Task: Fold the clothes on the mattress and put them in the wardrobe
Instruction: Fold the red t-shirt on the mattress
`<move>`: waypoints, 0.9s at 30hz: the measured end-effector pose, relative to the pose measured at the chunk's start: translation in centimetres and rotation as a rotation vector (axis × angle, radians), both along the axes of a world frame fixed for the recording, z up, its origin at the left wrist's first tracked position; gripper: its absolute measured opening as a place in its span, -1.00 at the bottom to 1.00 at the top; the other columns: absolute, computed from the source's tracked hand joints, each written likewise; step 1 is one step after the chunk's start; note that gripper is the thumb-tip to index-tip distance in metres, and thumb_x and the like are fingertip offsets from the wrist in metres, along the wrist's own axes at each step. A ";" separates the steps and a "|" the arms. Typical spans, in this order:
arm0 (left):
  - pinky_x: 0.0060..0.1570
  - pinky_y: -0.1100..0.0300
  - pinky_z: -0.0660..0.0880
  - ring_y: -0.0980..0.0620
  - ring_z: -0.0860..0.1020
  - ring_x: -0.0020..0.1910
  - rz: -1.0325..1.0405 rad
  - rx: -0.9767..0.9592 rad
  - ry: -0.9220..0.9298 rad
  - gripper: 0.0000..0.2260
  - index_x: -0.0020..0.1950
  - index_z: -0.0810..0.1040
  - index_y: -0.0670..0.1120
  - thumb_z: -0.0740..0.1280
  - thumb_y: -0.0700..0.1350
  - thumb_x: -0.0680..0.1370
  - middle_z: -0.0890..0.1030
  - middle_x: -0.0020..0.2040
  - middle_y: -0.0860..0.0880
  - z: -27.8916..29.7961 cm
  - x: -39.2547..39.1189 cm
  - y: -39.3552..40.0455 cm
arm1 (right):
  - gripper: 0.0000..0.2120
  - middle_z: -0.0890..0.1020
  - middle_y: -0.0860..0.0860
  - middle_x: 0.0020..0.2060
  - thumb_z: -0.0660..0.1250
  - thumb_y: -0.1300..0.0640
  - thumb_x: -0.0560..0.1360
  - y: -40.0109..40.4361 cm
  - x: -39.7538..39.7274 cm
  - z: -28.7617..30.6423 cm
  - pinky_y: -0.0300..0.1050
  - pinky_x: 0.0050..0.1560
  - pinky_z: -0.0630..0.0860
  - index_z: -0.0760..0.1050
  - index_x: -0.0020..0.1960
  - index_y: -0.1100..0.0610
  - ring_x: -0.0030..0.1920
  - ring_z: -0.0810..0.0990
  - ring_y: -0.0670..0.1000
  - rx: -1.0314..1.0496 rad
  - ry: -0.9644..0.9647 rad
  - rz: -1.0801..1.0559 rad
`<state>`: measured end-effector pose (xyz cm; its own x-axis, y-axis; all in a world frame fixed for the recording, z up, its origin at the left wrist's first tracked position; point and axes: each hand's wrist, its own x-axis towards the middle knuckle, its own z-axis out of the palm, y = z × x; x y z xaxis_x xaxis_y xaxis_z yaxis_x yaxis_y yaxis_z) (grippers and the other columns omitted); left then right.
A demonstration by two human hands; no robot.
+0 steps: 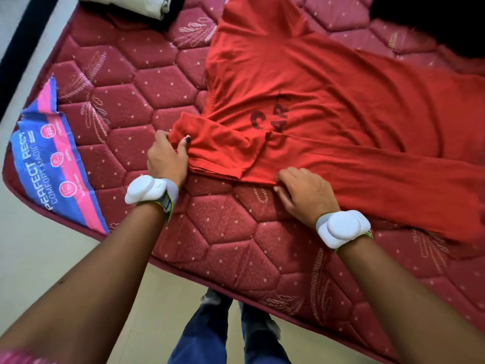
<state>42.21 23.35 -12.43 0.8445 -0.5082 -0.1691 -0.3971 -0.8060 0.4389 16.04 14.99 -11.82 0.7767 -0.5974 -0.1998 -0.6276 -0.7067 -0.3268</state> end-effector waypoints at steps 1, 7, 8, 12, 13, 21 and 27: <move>0.07 -0.07 0.33 -0.29 0.48 0.14 0.013 -0.023 -0.054 -0.63 0.23 0.41 -0.21 0.28 0.03 0.58 0.54 0.14 -0.28 0.1 -0.3 0.0 | -0.67 0.54 0.04 -0.14 0.02 -0.12 0.48 -0.1 0.0 0.3 0.04 -0.17 0.48 0.43 -0.03 0.06 -0.09 0.54 0.16 0.096 -0.019 0.005; 0.18 -0.07 0.26 -0.21 0.31 0.30 -0.166 0.081 -0.343 -0.60 0.33 0.38 0.05 0.24 0.14 0.53 0.36 0.35 -0.09 1.1 -2.4 -1.9 | -0.68 0.57 0.04 -0.07 0.05 -0.15 0.56 -2.2 -0.2 0.6 0.02 -0.12 0.43 0.45 0.03 0.03 -0.01 0.54 0.16 0.072 -0.071 -0.184; 0.18 -0.06 0.24 -0.20 0.30 0.29 -0.333 0.039 -0.336 -0.62 0.32 0.41 0.07 0.23 0.16 0.54 0.38 0.33 -0.06 1.0 -2.7 -2.8 | -0.65 0.55 0.08 -0.06 0.04 -0.14 0.54 -3.0 -0.1 0.3 0.04 -0.12 0.42 0.48 0.04 0.06 -0.02 0.52 0.20 -0.040 -0.090 -0.244; 0.09 -0.06 0.19 -0.16 0.37 0.21 -0.849 0.081 -0.332 -0.55 0.13 0.51 0.01 0.06 0.29 0.52 0.51 0.12 -0.04 -0.7 -3.5 -5.6 | -0.63 0.48 0.15 0.11 0.21 -0.15 0.51 -5.8 1.2 -0.7 0.10 0.03 0.33 0.47 0.16 0.09 0.12 0.42 0.24 -0.175 0.044 -0.393; 0.07 -0.08 0.21 -0.17 0.40 0.17 -0.865 0.086 -0.328 -0.53 0.08 0.51 -0.03 0.03 0.29 0.51 0.52 0.07 -0.05 -1.1 -3.5 -6.1 | -0.64 0.47 0.14 0.12 0.22 -0.15 0.52 -6.5 1.5 -1.2 0.10 0.05 0.30 0.46 0.15 0.09 0.14 0.40 0.22 -0.181 0.096 -0.374; 0.24 -0.08 0.23 -0.10 0.34 0.29 -0.176 -0.137 -0.081 -0.57 0.31 0.40 0.01 0.18 0.23 0.56 0.38 0.26 -0.11 -1.8 -3.4 -8.2 | -0.75 0.51 0.15 -0.01 0.20 -0.07 0.53 -7.0 1.1 -2.7 0.12 0.00 0.30 0.47 0.06 0.09 0.04 0.45 0.21 -0.312 0.042 -0.557; 0.23 -0.06 0.28 -0.15 0.36 0.31 -0.058 0.021 -0.126 -0.43 0.33 0.36 -0.05 0.20 0.33 0.50 0.41 0.31 -0.09 -1.1 1.1 -15.3 | -0.76 0.47 0.11 0.11 0.17 -0.02 0.54 -12.0 6.2 -2.0 0.09 0.05 0.30 0.49 0.13 0.02 0.13 0.40 0.20 -0.237 -0.072 -0.504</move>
<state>43.30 8.07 -13.49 0.8288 -0.5546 -0.0746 -0.4947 -0.7885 0.3656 22.27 2.95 -13.86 0.3900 -0.9204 0.0282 -0.8888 -0.3843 -0.2497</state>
